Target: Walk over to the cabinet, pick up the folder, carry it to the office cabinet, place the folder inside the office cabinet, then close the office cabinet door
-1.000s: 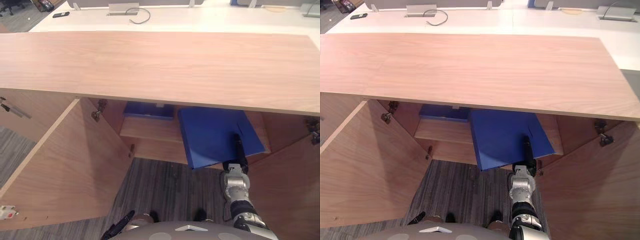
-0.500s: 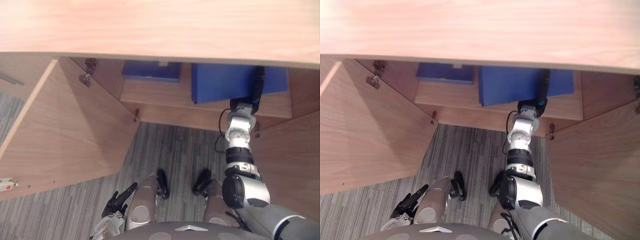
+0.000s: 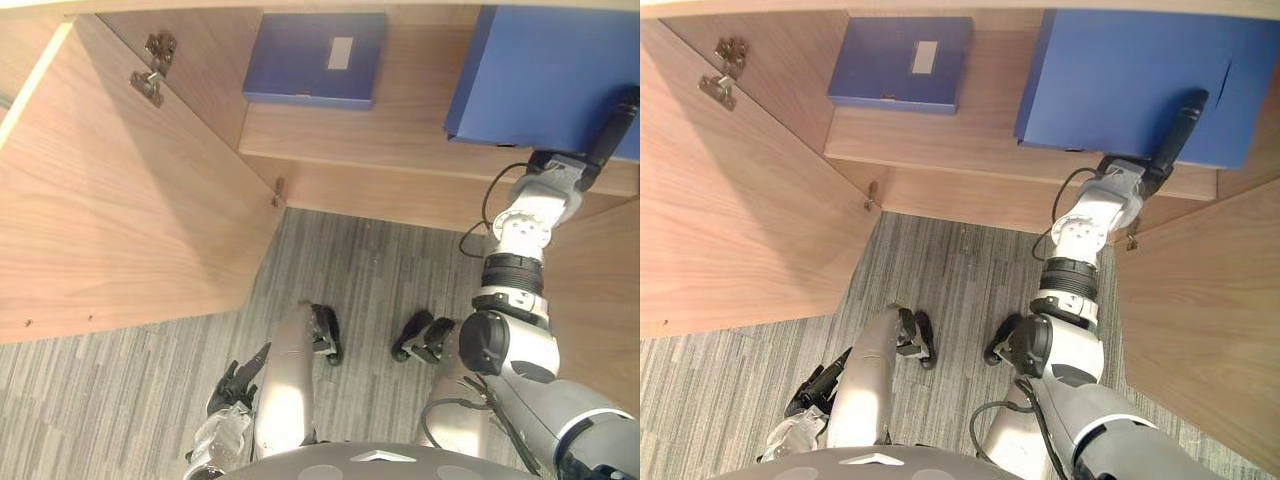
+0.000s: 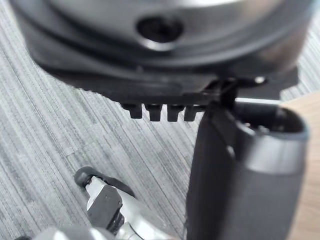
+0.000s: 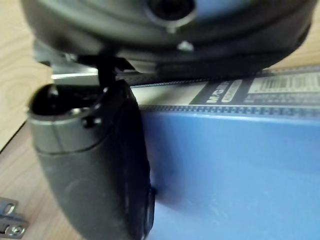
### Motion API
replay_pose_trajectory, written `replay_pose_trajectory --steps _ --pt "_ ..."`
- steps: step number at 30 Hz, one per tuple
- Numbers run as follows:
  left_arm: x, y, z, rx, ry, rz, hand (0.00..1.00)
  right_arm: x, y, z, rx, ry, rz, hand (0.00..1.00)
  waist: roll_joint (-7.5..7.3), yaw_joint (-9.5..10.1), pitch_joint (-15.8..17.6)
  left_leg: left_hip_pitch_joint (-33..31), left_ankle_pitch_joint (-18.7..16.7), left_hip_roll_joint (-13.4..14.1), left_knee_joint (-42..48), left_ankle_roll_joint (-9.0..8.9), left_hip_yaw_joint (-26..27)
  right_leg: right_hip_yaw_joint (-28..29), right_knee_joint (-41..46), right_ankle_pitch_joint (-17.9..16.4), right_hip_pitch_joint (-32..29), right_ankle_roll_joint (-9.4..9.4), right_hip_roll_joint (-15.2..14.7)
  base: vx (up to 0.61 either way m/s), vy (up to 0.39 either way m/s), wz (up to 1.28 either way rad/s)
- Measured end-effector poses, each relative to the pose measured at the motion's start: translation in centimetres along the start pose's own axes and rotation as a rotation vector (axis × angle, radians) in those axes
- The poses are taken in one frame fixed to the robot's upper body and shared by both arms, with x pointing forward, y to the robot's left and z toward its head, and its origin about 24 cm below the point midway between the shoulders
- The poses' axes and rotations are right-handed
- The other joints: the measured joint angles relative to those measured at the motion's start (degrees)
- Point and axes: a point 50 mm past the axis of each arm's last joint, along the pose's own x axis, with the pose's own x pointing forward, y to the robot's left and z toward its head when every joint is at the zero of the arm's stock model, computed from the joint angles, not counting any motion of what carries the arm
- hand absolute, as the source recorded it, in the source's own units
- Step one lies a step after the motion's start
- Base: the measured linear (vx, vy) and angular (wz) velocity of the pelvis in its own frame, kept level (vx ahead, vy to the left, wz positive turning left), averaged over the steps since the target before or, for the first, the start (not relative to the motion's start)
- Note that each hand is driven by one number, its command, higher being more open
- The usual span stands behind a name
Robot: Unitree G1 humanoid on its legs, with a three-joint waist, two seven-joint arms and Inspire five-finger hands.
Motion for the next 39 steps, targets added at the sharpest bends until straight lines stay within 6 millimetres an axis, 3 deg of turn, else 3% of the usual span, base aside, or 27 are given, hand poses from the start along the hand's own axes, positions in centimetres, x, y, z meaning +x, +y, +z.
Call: replay_pose_trajectory --steps 4,7,13,16,23,29,39 --pt "0.1 -0.1 0.1 0.028 0.005 -0.005 1.0 0.5 1.5 0.0 -0.003 0.017 0.012 0.0 0.07 0.02 0.62 -2.02 0.08 0.35 0.87 -0.4 -0.03 0.06 0.65 0.03 -1.91 0.06 -0.09 -0.09 -0.028 -0.01" --pt "0.0 -0.1 0.1 0.018 0.008 -0.009 1.0 0.9 2.5 -0.7 -0.106 0.042 0.02 0.0 0.06 -0.05 0.63 -2.1 0.5 0.46 0.89 -0.06 -0.04 0.0 0.72 0.21 -2.01 -0.28 -0.09 -0.02 -0.01 0.0" --pt "0.1 -0.2 0.3 0.037 0.005 -0.018 1.0 2.0 6.5 -3.2 -0.418 0.161 0.11 0.0 0.12 0.09 0.79 -3.93 1.17 0.53 0.91 0.06 -0.19 -0.23 0.69 0.77 -3.61 -1.08 -0.05 0.0 0.001 0.01" --pt "0.1 -0.4 0.6 0.038 -0.008 -0.028 1.0 2.2 7.9 -4.0 -0.449 0.217 0.119 0.0 0.41 0.13 1.03 -4.93 1.42 0.24 0.9 0.0 -1.08 -1.08 0.59 0.75 -3.6 -1.09 -0.18 0.0 0.002 0.13" --pt "0.2 -0.2 1.5 0.022 -0.038 -0.02 1.0 4.3 10.4 -0.4 -0.317 0.17 0.048 0.0 0.62 1.17 1.75 -7.79 2.64 -2.58 0.49 0.54 -2.6 -2.58 1.66 0.52 -4.83 -1.31 -3.11 -0.02 0.011 0.23" --pt "0.2 1.0 2.3 0.028 -0.043 0.012 1.0 5.6 10.6 2.4 -0.316 0.113 -0.002 0.0 0.54 0.85 2.55 -9.38 3.01 -3.03 0.77 0.65 -3.18 -3.22 2.05 0.51 -5.68 -1.3 -3.73 -0.03 0.011 0.07" --pt "0.1 2.2 2.9 -0.011 -0.06 0.05 1.0 6.3 10.5 4.2 -0.291 0.067 -0.058 0.0 0.48 -0.63 2.83 -9.64 3.34 -3.37 0.75 0.61 -3.34 -3.29 2.38 0.48 -5.88 -1.31 -4.1 -0.04 0.01 0.02"
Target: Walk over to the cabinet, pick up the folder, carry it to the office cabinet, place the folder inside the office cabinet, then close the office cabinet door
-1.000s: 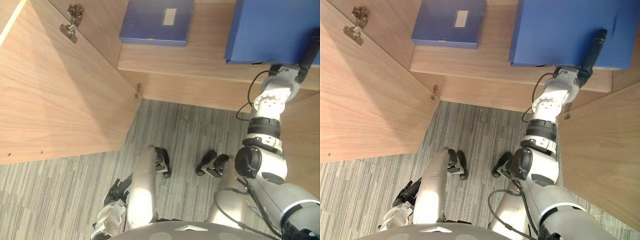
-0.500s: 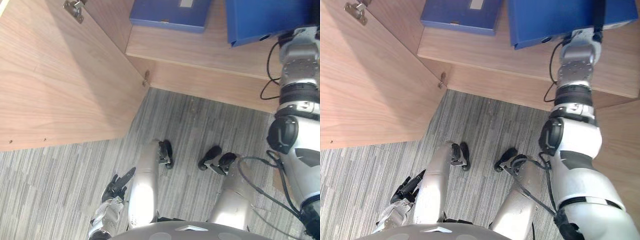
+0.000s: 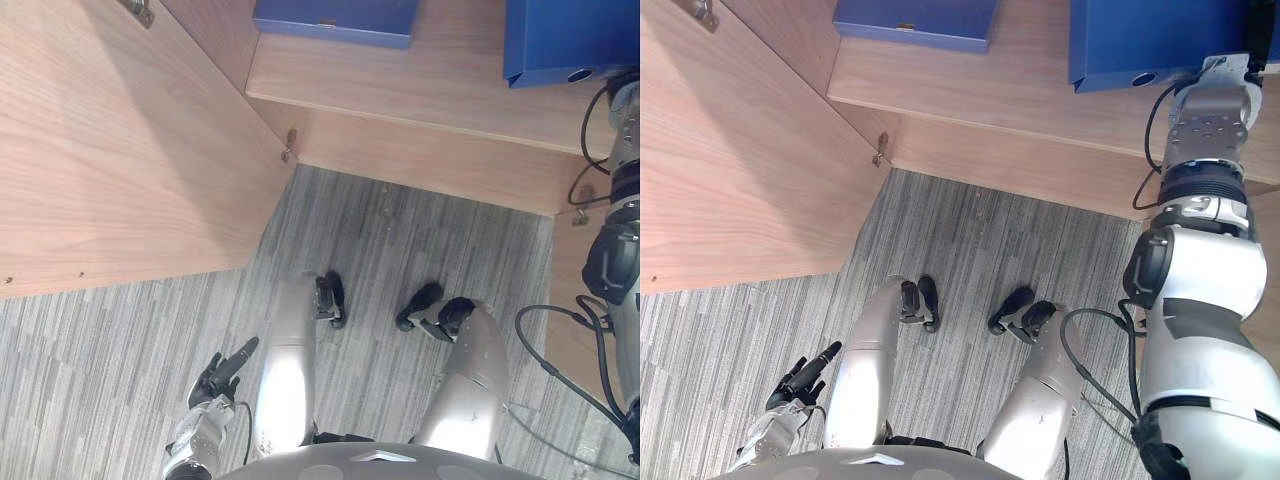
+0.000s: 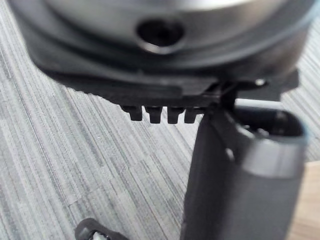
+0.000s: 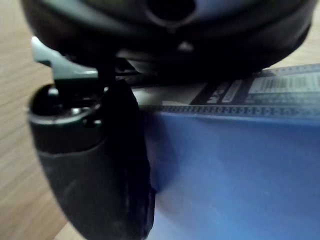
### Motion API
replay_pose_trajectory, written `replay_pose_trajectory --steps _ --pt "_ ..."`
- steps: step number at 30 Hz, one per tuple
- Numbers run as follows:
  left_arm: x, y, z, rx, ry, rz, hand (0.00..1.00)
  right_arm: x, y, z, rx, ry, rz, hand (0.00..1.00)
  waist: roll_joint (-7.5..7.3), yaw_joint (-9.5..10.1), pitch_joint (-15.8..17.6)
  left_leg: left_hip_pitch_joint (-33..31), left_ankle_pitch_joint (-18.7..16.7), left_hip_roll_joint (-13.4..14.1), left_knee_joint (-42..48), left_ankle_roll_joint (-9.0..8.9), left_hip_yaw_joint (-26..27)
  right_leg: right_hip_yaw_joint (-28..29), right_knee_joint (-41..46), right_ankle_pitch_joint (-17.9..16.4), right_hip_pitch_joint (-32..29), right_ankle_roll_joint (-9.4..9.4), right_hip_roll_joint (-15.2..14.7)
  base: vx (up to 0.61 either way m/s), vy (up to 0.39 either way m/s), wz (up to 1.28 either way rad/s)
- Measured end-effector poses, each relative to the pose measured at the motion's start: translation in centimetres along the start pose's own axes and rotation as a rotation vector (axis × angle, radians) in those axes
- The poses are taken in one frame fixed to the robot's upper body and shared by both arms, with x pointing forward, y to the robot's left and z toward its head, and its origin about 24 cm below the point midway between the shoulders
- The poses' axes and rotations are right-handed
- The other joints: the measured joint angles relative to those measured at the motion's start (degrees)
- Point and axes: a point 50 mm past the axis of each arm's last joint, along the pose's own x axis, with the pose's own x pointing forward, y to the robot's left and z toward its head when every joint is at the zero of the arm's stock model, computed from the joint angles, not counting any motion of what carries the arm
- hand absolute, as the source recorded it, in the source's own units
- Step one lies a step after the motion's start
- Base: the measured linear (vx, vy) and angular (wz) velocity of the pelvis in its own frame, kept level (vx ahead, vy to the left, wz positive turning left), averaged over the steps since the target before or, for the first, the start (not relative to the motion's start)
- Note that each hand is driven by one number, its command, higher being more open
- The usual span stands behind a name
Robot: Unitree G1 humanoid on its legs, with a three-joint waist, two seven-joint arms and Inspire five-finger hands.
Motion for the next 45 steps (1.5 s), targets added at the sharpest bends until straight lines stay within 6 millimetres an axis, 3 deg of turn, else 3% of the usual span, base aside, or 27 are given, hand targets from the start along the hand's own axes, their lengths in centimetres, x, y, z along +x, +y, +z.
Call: replay_pose_trajectory --steps 6,10,11,20,28,33,39,45 --pt "-0.1 1.8 1.1 -0.021 -0.033 0.056 1.0 0.0 0.3 0.7 -0.003 -0.017 0.007 0.0 0.0 -0.63 0.0 -0.02 0.29 -0.17 -0.02 0.07 -0.07 -0.04 0.17 0.0 0.0 -0.01 -0.2 -0.03 0.012 0.01" --pt "-0.2 3.0 2.3 -0.027 -0.074 0.096 1.0 -0.3 1.7 1.0 0.027 -0.017 0.043 0.0 -0.02 -1.14 0.0 -0.02 0.5 -0.33 -0.03 0.07 -0.07 -0.06 0.29 0.0 0.0 -0.01 -0.43 -0.04 0.019 0.02" --pt "-0.3 3.2 2.6 -0.038 -0.09 0.105 1.0 -0.4 2.1 1.3 0.053 -0.02 0.061 1.0 -0.03 -1.07 0.0 -0.05 0.56 -0.34 -0.03 0.02 -0.11 -0.08 0.3 0.0 0.01 -0.01 -0.43 -0.04 0.016 0.02" --pt "-0.5 4.3 3.3 -0.085 -0.124 0.142 1.0 -1.5 5.0 4.1 0.213 -0.092 0.245 1.0 -0.6 -0.95 -0.23 -0.23 1.68 -0.56 -0.98 -0.52 -0.89 -1.05 -0.1 -0.03 0.45 -0.07 -0.38 -0.04 0.007 0.04" --pt "-0.6 4.6 3.5 -0.101 -0.137 0.149 1.0 -1.7 5.4 3.0 0.087 -0.093 0.299 1.0 -0.92 -0.98 -0.33 0.56 3.31 -0.21 -3.71 -1.8 -1.27 -1.7 -2.41 0.24 1.25 0.1 1.04 -0.05 -0.016 0.01" --pt "-0.6 4.6 3.3 -0.106 -0.131 0.144 1.0 -1.8 5.7 1.3 -0.133 -0.049 0.352 1.0 -0.97 -1.07 -0.32 2.73 4.9 0.95 -6.96 -1.66 -0.52 -2.75 -6.23 1.95 3.3 -1.5 2.96 -0.03 -0.022 -0.12" --pt "-0.5 4.0 3.2 -0.082 -0.124 0.074 1.0 -2.2 6.1 -1.4 -0.521 -0.006 0.516 1.0 -1.4 -2.0 -0.67 5.65 6.68 1.65 -11.97 -2.0 0.92 -3.06 -11.16 3.82 5.14 -1.59 5.01 0.01 -0.017 -0.08" --pt "-0.4 4.0 4.2 -0.02 -0.134 0.006 1.0 -1.2 3.0 -3.5 -0.886 0.097 0.531 1.0 -1.4 -1.48 -0.71 9.1 8.72 1.75 -17.81 -2.43 2.04 -3.41 -16.93 5.87 7.78 -1.34 7.21 0.04 -0.023 -0.06"
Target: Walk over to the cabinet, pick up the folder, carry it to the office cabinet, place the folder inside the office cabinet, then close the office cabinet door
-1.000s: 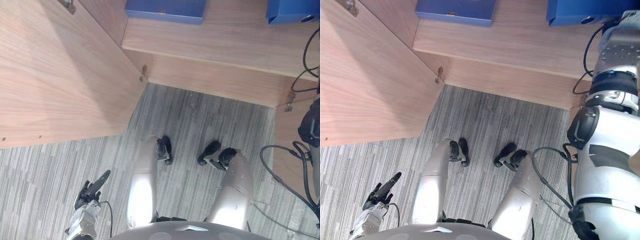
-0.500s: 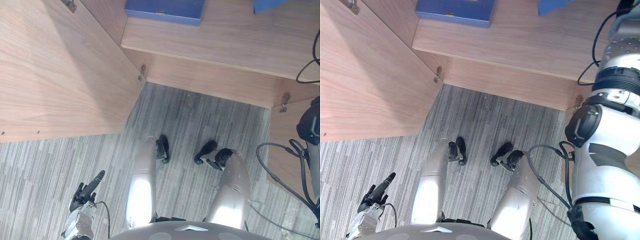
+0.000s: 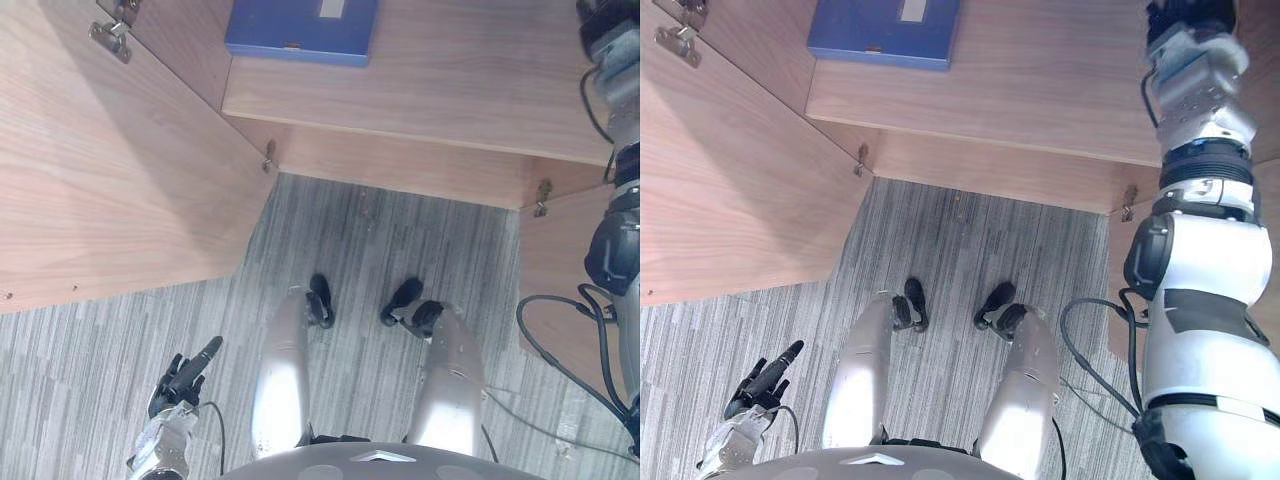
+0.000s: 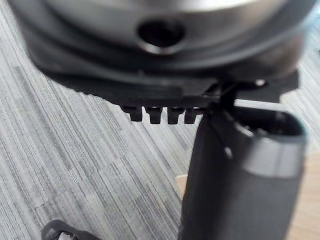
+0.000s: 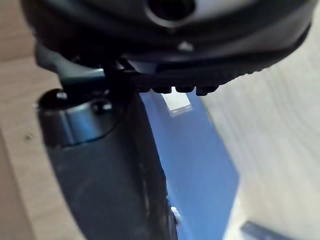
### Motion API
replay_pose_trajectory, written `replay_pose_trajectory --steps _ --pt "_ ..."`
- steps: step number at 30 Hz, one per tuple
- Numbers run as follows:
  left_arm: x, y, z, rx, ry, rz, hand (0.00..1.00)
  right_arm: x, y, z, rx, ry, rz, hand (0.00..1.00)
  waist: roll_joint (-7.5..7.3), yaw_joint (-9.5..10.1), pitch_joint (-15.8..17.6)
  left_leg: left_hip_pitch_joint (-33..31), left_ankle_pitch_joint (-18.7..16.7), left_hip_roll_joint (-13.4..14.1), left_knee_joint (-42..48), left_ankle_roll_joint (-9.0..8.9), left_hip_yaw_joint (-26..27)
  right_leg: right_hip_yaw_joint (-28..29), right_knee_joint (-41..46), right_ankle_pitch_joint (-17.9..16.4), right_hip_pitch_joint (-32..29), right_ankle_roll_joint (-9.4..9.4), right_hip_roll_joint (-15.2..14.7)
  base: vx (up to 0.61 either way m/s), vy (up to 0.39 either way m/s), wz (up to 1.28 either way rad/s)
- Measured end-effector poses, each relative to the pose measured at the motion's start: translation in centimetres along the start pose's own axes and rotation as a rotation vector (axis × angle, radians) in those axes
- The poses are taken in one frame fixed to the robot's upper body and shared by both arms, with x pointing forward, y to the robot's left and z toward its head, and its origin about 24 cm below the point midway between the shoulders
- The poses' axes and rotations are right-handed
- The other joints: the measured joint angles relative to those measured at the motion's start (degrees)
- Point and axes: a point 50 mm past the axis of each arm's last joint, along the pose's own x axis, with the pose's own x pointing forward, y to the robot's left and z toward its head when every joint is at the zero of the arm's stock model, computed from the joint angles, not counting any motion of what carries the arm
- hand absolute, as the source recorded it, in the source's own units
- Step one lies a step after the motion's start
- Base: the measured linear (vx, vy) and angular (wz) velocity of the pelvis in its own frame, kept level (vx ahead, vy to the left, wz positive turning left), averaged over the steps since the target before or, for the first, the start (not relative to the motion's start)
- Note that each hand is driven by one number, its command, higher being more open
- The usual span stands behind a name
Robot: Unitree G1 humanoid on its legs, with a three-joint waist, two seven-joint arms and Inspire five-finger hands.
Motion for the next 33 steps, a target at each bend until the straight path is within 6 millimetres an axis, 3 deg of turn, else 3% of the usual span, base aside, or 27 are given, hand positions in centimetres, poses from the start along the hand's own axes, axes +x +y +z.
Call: replay_pose_trajectory --steps 4,6,7,11,23,29,33 --pt "-0.1 1.1 1.2 0.038 -0.022 -0.006 1.0 -0.7 -2.3 -2.9 -0.202 0.109 0.011 1.0 0.11 0.61 -0.09 2.16 0.92 -0.39 -3.11 -0.04 0.44 -0.5 -2.64 0.63 1.91 0.4 0.52 0.07 -0.011 0.0" --pt "-0.2 1.4 1.4 0.07 -0.019 -0.011 1.0 -1.1 -3.2 -4.5 -0.384 0.177 0.028 1.0 0.29 0.84 -0.29 3.25 1.49 -0.47 -5.22 -0.1 1.02 -0.53 -4.84 1.59 2.61 0.51 1.23 0.07 -0.004 -0.1" --pt "-0.4 1.5 1.5 0.094 -0.02 -0.019 1.0 -1.4 -3.5 -5.6 -0.559 0.23 0.049 1.0 0.38 1.08 -0.39 3.99 1.99 -0.52 -6.8 -0.08 1.55 -0.44 -6.51 2.32 2.97 0.72 1.8 0.07 0.0 -0.16" --pt "-0.5 1.4 1.5 0.134 -0.018 -0.033 1.0 -1.9 -2.0 -6.6 -0.981 0.249 0.205 1.0 0.7 1.21 -0.61 7.45 3.54 -0.56 -12.19 -0.1 4.15 0.79 -12.41 5.22 4.57 1.08 3.99 0.06 -0.001 -0.25" --pt "-0.5 0.4 -0.1 0.159 0.033 -0.064 1.0 -2.9 -2.6 -9.2 -1.037 0.35 0.302 1.0 1.49 1.09 -3.72 16.17 6.66 -3.04 -23.44 -0.2 8.29 3.11 -19.4 7.93 8.82 2.79 5.29 0.06 0.013 -0.11" --pt "-0.6 -0.4 -1.6 0.146 0.071 -0.086 1.0 -4.3 1.1 -10.4 -1.345 0.318 0.555 1.0 1.62 0.57 -3.96 18.49 8.35 -3.89 -27.67 -0.47 9.27 3.5 -21.39 8.76 9.61 2.87 5.79 0.04 0.001 -0.05" --pt "-0.6 -0.9 -1.9 0.165 0.087 -0.11 1.0 -5.3 2.6 -12.0 -1.452 0.346 0.703 1.0 1.77 0.87 -4.69 19.35 9.85 -4.53 -30.32 -0.73 9.2 3.24 -21.93 8.76 9.75 2.86 5.76 0.02 -0.012 0.05"
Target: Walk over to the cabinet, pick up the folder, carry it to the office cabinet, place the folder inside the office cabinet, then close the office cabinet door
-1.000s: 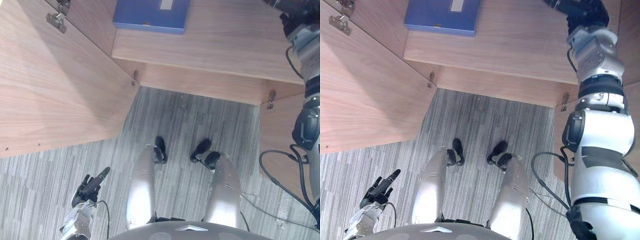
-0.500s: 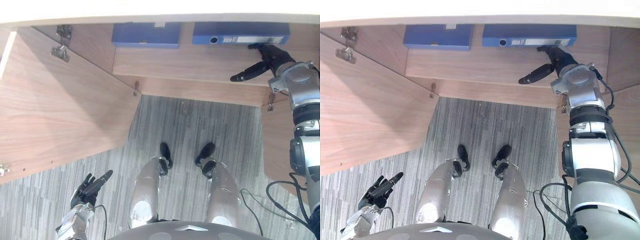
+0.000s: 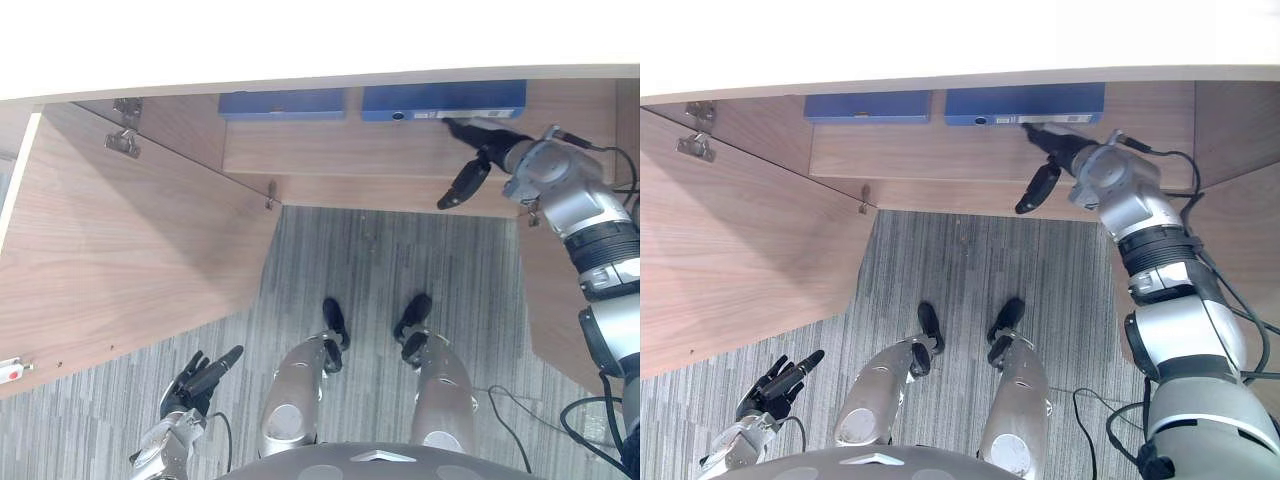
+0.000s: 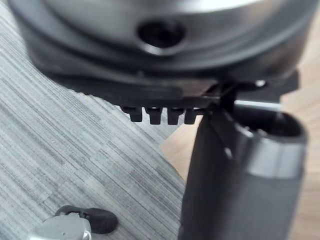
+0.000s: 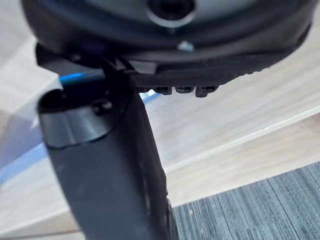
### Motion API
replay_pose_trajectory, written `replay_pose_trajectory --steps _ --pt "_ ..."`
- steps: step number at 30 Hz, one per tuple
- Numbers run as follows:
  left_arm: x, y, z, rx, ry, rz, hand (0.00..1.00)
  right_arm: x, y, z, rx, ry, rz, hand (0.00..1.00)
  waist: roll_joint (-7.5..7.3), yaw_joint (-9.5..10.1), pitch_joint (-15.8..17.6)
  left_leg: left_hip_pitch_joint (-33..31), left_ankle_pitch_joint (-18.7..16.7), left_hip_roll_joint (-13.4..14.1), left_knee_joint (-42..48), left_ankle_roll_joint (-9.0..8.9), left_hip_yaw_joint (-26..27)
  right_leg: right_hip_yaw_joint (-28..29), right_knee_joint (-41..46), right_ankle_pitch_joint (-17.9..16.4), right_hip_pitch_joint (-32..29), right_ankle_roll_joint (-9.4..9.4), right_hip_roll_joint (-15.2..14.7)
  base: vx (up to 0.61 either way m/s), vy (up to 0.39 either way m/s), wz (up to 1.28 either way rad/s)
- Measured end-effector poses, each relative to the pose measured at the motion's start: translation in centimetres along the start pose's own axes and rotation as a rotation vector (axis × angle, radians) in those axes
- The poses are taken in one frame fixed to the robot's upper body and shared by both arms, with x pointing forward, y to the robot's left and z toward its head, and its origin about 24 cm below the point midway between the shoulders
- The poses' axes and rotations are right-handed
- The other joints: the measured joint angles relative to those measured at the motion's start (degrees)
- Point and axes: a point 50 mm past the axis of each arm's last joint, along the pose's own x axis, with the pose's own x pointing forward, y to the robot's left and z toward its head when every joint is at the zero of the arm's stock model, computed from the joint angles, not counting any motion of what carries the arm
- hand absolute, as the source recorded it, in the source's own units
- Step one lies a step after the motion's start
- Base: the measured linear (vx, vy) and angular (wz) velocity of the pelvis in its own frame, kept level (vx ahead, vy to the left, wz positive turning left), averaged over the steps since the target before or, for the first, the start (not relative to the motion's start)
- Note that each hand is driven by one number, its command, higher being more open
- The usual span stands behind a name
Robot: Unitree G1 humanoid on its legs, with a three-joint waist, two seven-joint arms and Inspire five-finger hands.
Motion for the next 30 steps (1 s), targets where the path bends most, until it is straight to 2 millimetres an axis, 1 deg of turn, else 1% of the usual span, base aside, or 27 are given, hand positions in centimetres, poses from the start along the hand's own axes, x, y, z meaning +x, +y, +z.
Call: replay_pose_trajectory --steps 1,3,5,8,14,15,17,19,21,23,24,26,27,28,29,30 --pt "0.0 -0.2 -0.1 0.008 0.005 -0.008 1.0 0.2 0.8 -0.2 -0.013 0.004 0.035 1.0 0.03 0.54 -0.48 0.51 0.49 -0.27 -0.96 -0.04 0.01 0.04 -0.04 0.0 0.07 0.0 -0.04 0.02 -0.009 0.04" --pt "0.0 -0.3 -0.3 0.035 0.016 -0.012 1.0 0.3 1.5 -0.5 -0.057 0.028 0.064 1.0 0.15 1.0 -1.45 1.0 1.27 -0.72 -2.43 -0.03 -0.07 -0.06 -0.14 0.0 0.07 0.0 -0.21 0.02 -0.003 0.05" --pt "0.1 -0.5 -0.4 0.048 0.023 -0.019 1.0 0.3 1.7 -0.7 -0.066 0.039 0.069 1.0 0.15 1.06 -1.49 1.75 1.57 -0.92 -3.02 -0.05 -0.11 -0.13 -0.19 0.0 0.69 0.0 -0.31 0.01 0.004 0.05" --pt "0.2 -0.7 -0.4 0.05 0.026 -0.026 1.0 0.3 2.5 -1.3 -0.09 0.068 0.089 1.0 0.14 0.82 -2.02 2.33 2.08 -1.25 -3.82 -0.02 -0.78 -0.78 -0.94 0.23 1.53 0.14 -0.46 0.0 0.012 0.09" --pt "0.6 -1.3 0.0 0.05 0.021 -0.031 1.0 0.4 3.6 -2.5 -0.103 0.115 0.12 1.0 0.24 0.94 -2.14 3.72 2.58 -1.19 -4.8 0.28 -0.21 -0.72 -4.51 2.72 3.75 0.32 0.77 0.0 0.027 -0.05" --pt "0.8 -1.6 0.1 0.046 0.021 -0.036 1.0 0.5 4.2 -3.1 -0.088 0.139 0.139 1.0 0.15 1.0 -2.78 4.41 2.57 -1.15 -5.02 0.28 -0.05 -0.7 -5.76 3.45 4.8 0.47 1.15 0.0 0.039 -0.07" --pt "0.9 -1.9 0.0 0.042 0.021 -0.041 1.0 0.7 5.1 -3.8 -0.07 0.161 0.167 1.0 -0.1 0.87 -3.72 5.52 2.58 -1.19 -5.41 0.31 0.18 -0.66 -7.09 4.06 6.18 0.73 1.5 0.02 0.051 -0.06" --pt "1.2 -2.5 0.0 0.033 0.024 -0.052 1.0 0.8 6.0 -4.3 -0.046 0.181 0.189 1.0 -0.27 0.59 -3.81 7.52 2.38 -1.16 -5.34 0.33 0.26 -0.54 -7.63 4.19 8.3 0.88 1.7 0.03 0.04 -0.05" --pt "1.5 -3.1 0.2 0.027 0.024 -0.061 1.0 0.9 7.1 -4.7 -0.027 0.186 0.21 1.0 -0.46 0.62 -3.89 9.11 1.05 -0.29 -3.44 0.12 0.31 -0.4 -8.11 4.16 10.74 0.9 2.43 0.01 0.009 -0.12" --pt "1.6 -3.4 -0.4 0.034 0.052 -0.063 1.0 1.0 9.3 -5.0 0.045 0.17 0.223 1.0 -0.58 0.37 -3.91 11.71 -2.4 2.27 1.5 -0.25 0.74 0.3 -9.04 4.02 15.24 0.83 4.41 -0.01 -0.004 -0.27" --pt "1.5 -3.4 -0.7 0.035 0.065 -0.059 1.0 1.0 10.1 -5.1 0.07 0.162 0.229 1.0 -0.65 0.17 -3.95 12.41 -3.36 2.96 2.86 -0.44 0.79 0.52 -9.26 3.88 16.45 0.81 4.97 -0.04 -0.001 -0.32" --pt "1.4 -3.0 -1.9 0.068 0.125 -0.041 1.0 0.9 13.2 -5.4 0.115 0.157 0.293 1.0 -1.6 -0.73 -4.52 14.69 -6.89 5.77 7.65 -1.12 1.27 2.07 -9.97 2.91 19.92 1.03 7.25 -0.04 0.001 -0.39" --pt "1.3 -2.9 -2.2 0.08 0.14 -0.034 1.0 0.7 13.9 -5.6 0.127 0.161 0.31 1.0 -1.86 -0.89 -4.65 15.18 -7.64 6.59 8.88 -1.43 1.47 2.48 -10.4 2.91 20.76 1.03 7.99 -0.02 0.004 -0.41" --pt "1.2 -2.7 -2.7 0.087 0.164 -0.026 1.0 0.5 15.0 -6.0 0.145 0.169 0.336 1.0 -2.43 -1.06 -4.67 16.11 -8.49 7.49 10.48 -1.42 1.41 3.54 -11.0 2.94 22.06 1.05 8.99 -0.02 0.03 -0.65" --pt "0.6 -2.3 -4.1 0.107 0.223 -0.013 1.0 0.0 16.5 -7.0 0.164 0.196 0.379 1.0 -3.64 -1.15 -5.18 16.53 -8.75 7.29 14.37 -1.54 -3.65 6.24 -12.26 3.11 23.88 1.22 10.2 -0.02 0.046 -0.65" --pt "0.5 -2.2 -4.4 0.11 0.233 -0.012 1.0 -0.1 16.7 -7.2 0.169 0.202 0.384 1.0 -3.82 -1.13 -5.29 16.54 -8.75 7.0 14.82 -1.55 -5.03 6.76 -12.3 3.18 24.06 1.34 10.25 -0.02 0.086 -0.86"
